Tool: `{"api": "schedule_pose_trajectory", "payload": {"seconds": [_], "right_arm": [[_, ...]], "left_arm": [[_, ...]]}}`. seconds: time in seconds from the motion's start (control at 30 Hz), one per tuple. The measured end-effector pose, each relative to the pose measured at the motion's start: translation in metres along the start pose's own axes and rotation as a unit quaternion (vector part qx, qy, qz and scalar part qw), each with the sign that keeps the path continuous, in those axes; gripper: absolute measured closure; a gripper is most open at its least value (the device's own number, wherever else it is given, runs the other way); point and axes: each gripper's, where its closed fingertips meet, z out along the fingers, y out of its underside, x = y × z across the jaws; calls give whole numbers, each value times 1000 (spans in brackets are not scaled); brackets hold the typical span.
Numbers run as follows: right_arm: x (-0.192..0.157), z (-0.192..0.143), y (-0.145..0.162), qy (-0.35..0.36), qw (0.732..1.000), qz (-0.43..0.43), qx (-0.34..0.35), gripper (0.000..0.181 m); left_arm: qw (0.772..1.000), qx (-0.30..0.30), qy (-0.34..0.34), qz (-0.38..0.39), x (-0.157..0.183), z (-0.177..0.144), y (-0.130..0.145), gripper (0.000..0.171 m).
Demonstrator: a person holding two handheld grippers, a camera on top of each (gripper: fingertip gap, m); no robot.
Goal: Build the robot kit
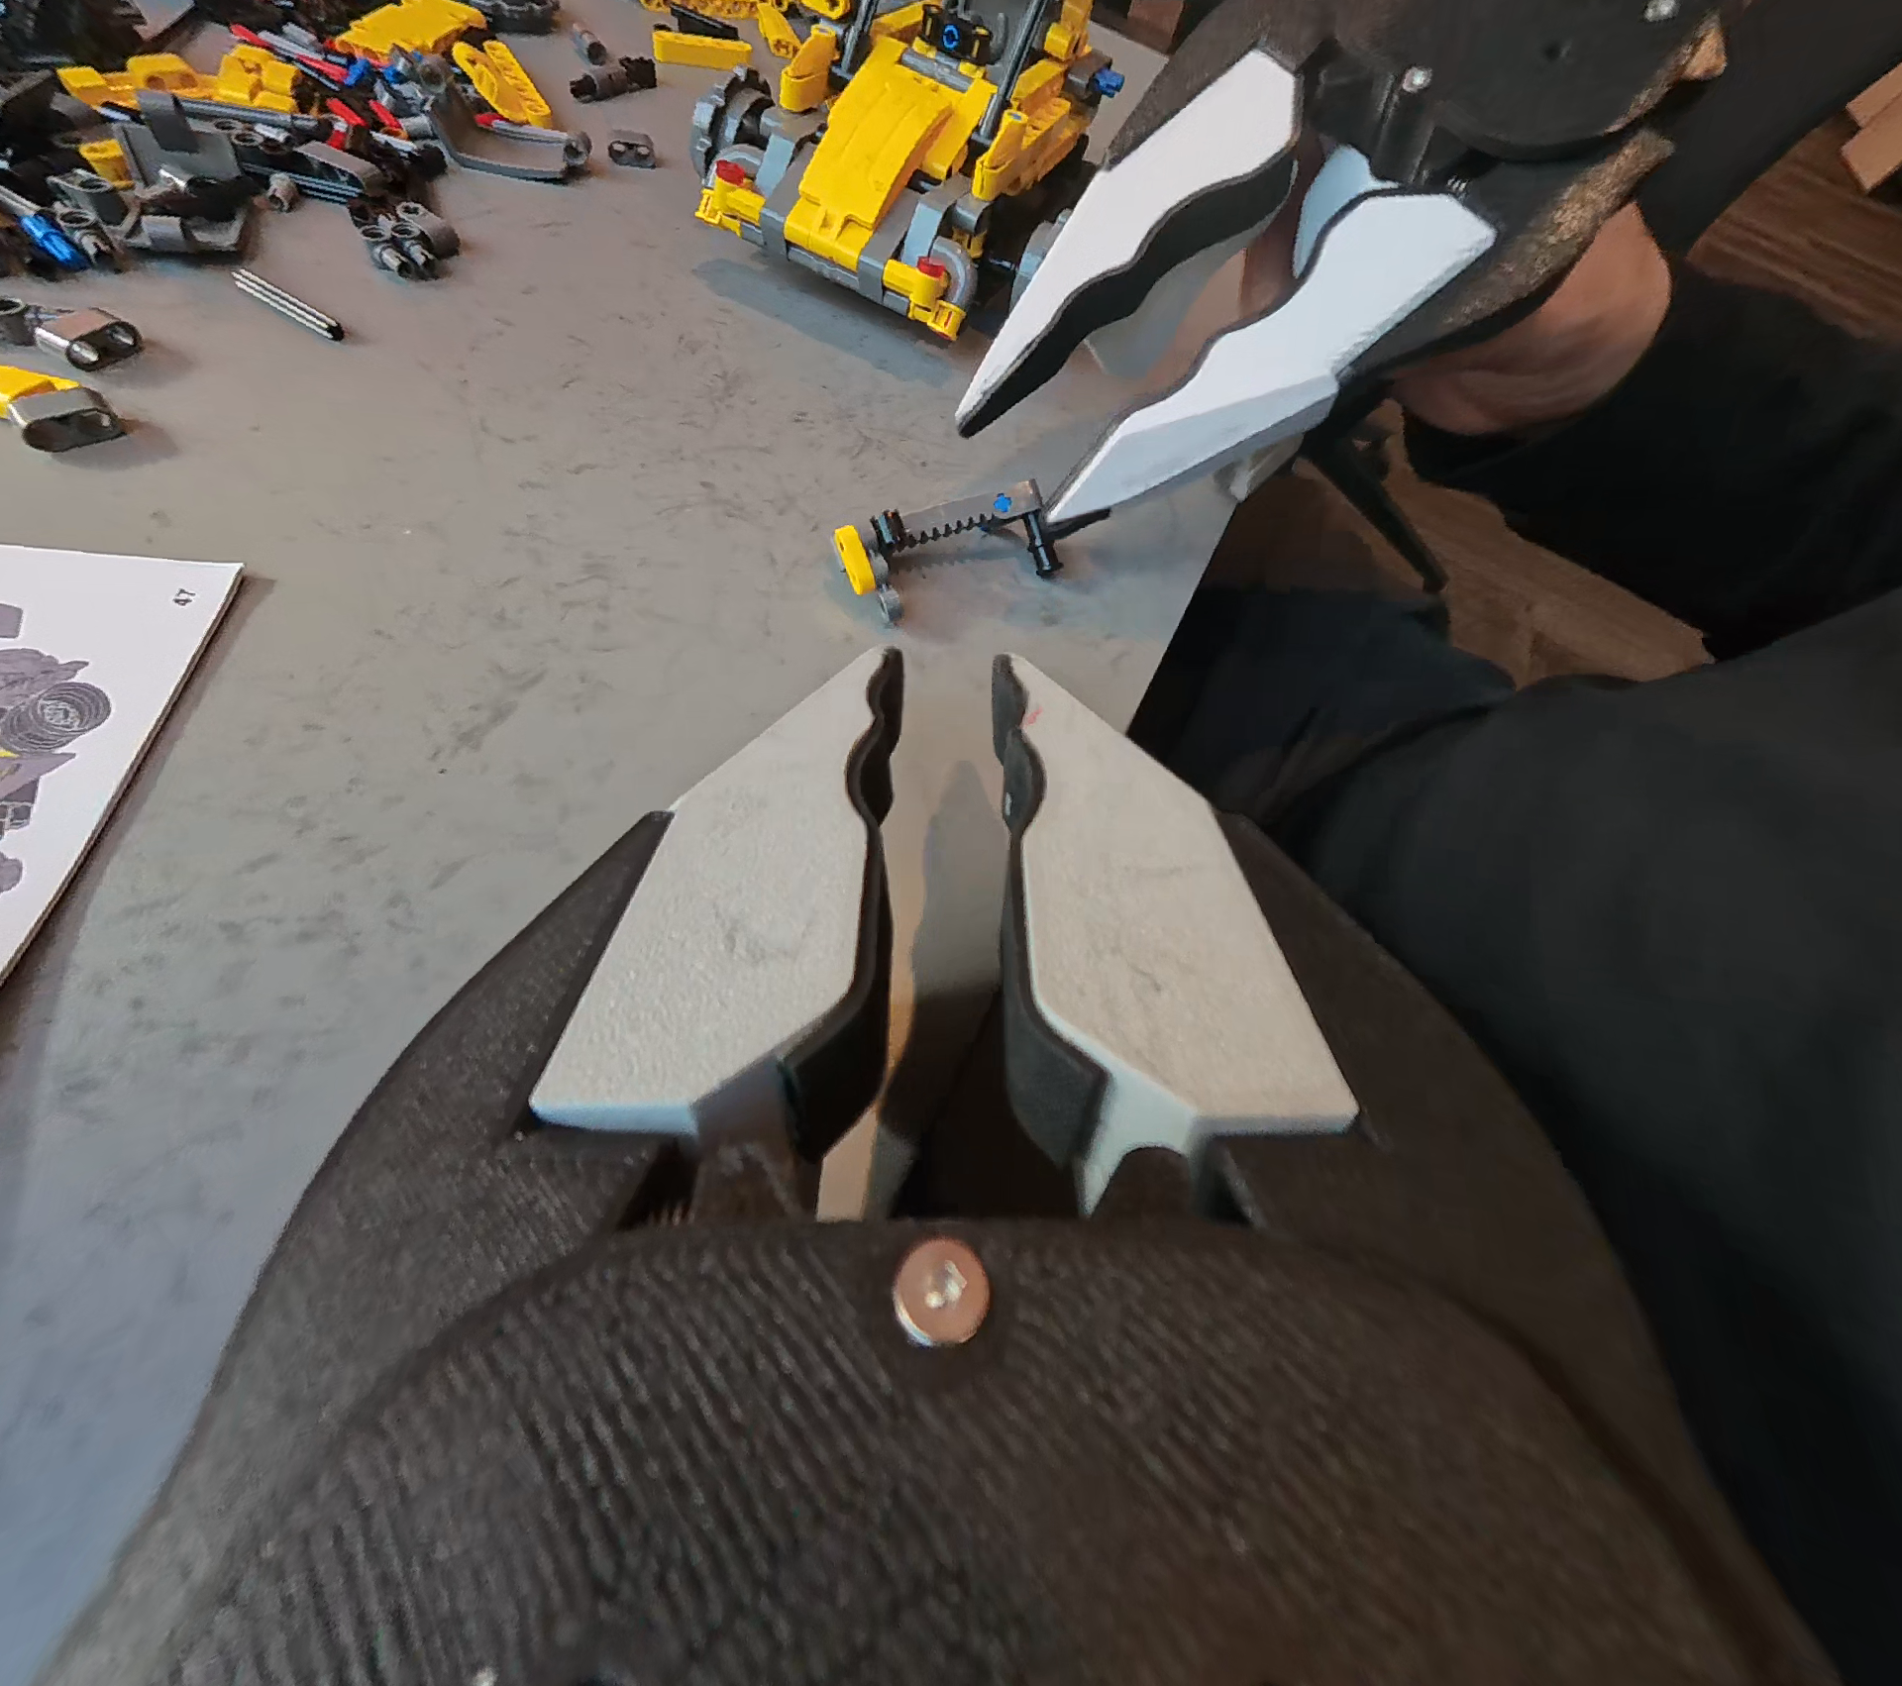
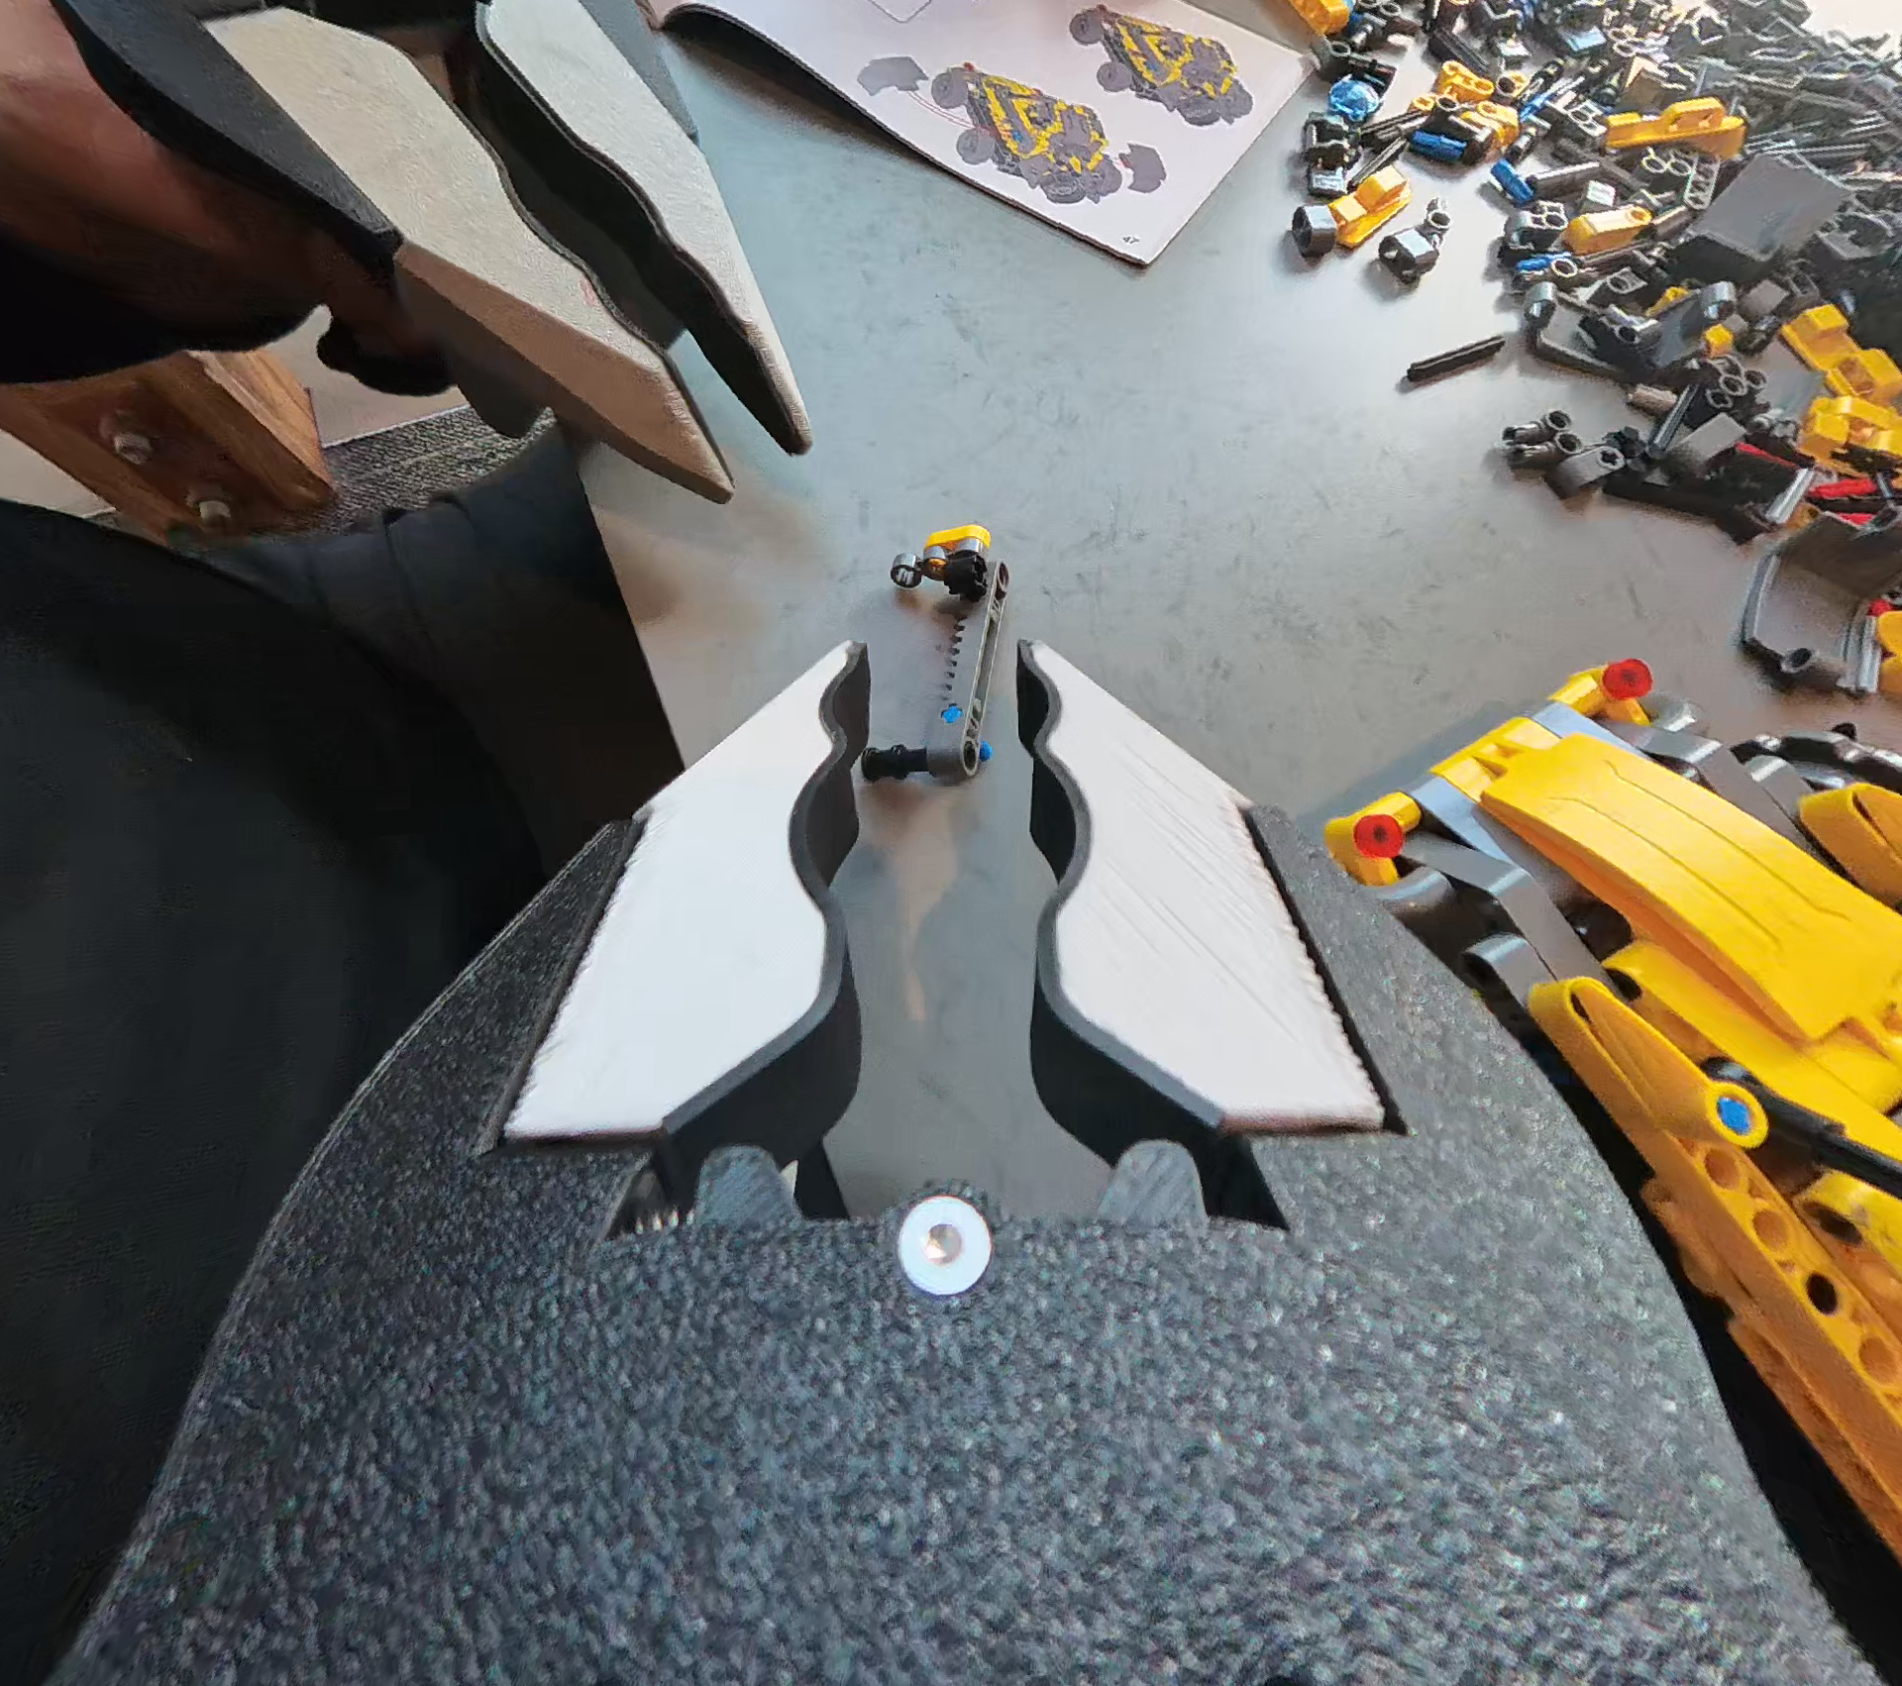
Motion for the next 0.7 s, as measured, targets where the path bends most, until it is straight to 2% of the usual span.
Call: {"api": "schedule_pose_trajectory", "payload": {"seconds": [0.23, 0.6, 0.7], "right_arm": [[7, 5, -1, -10, 1000, 19, -2, 155], [5, 22, 6, -4, 999, 4, -50, 157], [4, 23, 8, -10, 998, 4, -57, 173]], "left_arm": [[1000, 7, 16, 18, 9, 7, -2, 156], [999, 1, 20, 30, 11, 3, 1, 156], [999, -3, 19, 32, 10, 4, 2, 157]]}}
